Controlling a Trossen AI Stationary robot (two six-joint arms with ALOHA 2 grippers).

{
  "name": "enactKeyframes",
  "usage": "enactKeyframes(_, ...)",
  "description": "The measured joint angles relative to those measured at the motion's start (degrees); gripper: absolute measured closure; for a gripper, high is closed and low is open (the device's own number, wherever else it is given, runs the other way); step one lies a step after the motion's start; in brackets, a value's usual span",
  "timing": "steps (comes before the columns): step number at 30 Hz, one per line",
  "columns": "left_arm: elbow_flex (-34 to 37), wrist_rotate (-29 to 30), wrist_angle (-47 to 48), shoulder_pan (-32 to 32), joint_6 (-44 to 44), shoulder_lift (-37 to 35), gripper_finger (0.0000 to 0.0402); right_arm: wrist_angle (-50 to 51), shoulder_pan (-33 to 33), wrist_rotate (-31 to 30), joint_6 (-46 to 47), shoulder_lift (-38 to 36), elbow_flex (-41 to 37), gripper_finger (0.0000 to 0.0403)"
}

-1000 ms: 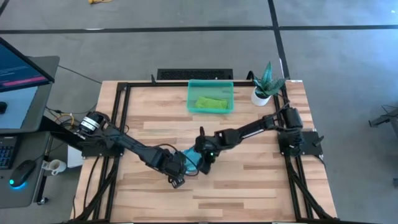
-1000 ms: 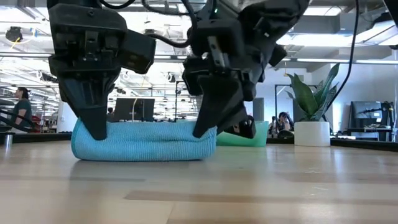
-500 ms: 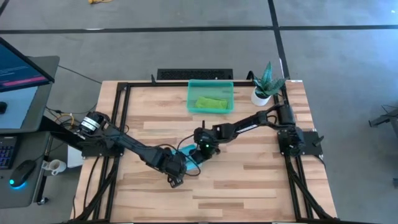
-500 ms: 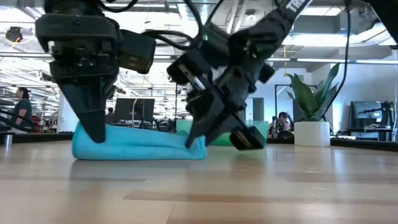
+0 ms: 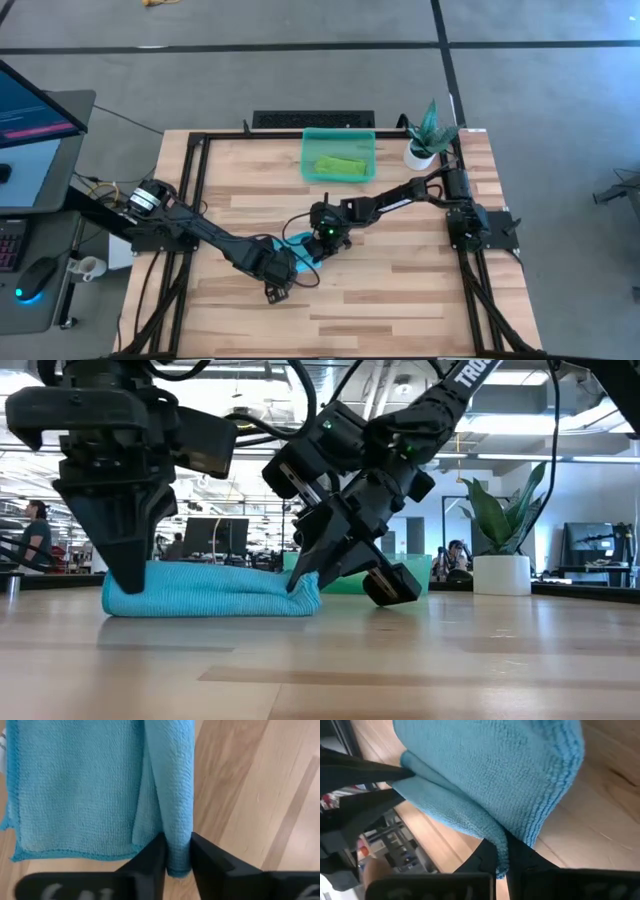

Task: Roll microfiber towels into tight, uniform cylinder then place into a basket
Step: Roll the blue microfiber cloth

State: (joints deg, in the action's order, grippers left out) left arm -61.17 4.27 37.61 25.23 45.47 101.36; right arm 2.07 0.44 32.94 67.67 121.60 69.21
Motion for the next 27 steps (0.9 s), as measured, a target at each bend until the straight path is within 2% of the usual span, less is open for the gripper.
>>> enactKeyframes(7, 0.0, 1.11, 2.36, -0.04, -3.42, 0.0, 0.0261, 0.62, 0.22, 0.14, -0.31, 0.39, -0.02, 0.0372)
enactKeyframes(14, -0.01, 6.89, 7.95, 2.53, -0.74, -2.87, 0.0253, 0.78, 0.09, 0.18, -0.59, 0.39, -0.02, 0.037)
enactKeyframes(17, -0.02, 12.9, 8.52, 5.84, 1.47, -5.84, 0.0253, 0.78, -0.1, 0.32, -0.36, 0.39, -0.02, 0.0371)
enactKeyframes(19, -0.02, 17.8, 6.87, 9.02, 0.32, -7.06, 0.0253, 0.69, -0.12, 0.35, -0.29, 0.39, -0.02, 0.0372)
enactKeyframes(22, 0.1, 23.24, 0.44, 13.44, -6.37, -7.22, 0.0253, 0.63, -0.1, 0.35, -0.21, 0.39, -0.02, 0.0371)
enactKeyframes(25, 1.49, 24.52, -7.65, 15.1, -13.63, -5.47, 0.0253, 0.55, -0.08, 0.34, -0.2, 0.39, -0.02, 0.0368)
enactKeyframes(27, 1.75, 24.8, -9.0, 14.66, -15.3, -3.82, 0.0252, 0.32, -0.08, 0.33, -0.07, 0.39, -0.07, 0.0369)
